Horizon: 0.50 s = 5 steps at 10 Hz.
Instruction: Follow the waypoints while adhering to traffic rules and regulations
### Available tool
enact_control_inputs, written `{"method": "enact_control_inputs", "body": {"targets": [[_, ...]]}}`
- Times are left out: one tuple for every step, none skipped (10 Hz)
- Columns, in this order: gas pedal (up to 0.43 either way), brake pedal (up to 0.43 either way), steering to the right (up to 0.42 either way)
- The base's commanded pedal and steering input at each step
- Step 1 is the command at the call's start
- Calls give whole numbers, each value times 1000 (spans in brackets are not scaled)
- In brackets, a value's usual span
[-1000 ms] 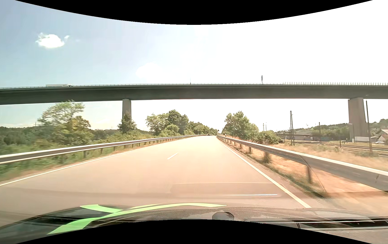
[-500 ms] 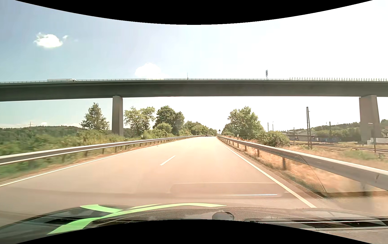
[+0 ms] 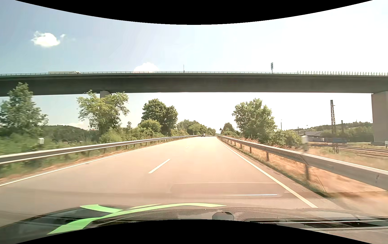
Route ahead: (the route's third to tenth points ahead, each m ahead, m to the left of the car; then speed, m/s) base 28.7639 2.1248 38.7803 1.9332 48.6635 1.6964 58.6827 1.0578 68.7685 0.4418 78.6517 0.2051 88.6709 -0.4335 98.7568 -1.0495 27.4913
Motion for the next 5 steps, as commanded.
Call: {"method": "enact_control_inputs", "body": {"targets": [[220, 0, 3], [240, 0, 3], [260, 0, 3], [260, 0, 3], [260, 0, 3]]}}
